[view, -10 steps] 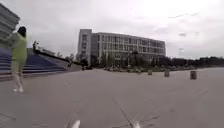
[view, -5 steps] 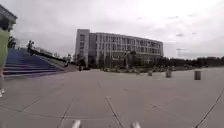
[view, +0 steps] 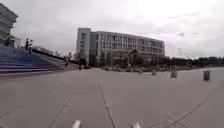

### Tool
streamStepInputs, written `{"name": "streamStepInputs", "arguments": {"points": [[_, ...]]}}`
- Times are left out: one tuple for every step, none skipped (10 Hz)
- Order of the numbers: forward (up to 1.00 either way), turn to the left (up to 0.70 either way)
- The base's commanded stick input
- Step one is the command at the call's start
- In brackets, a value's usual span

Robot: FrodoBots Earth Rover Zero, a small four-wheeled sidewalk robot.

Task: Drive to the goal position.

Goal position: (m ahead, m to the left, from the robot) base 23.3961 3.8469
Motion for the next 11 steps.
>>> {"name": "streamStepInputs", "arguments": {"points": [[1.00,0.00],[1.00,0.00],[1.00,0.00],[1.00,0.00],[1.00,0.00],[1.00,-0.01],[1.00,-0.05],[1.00,-0.18],[1.00,-0.07],[1.00,0.00],[1.00,0.00]]}}
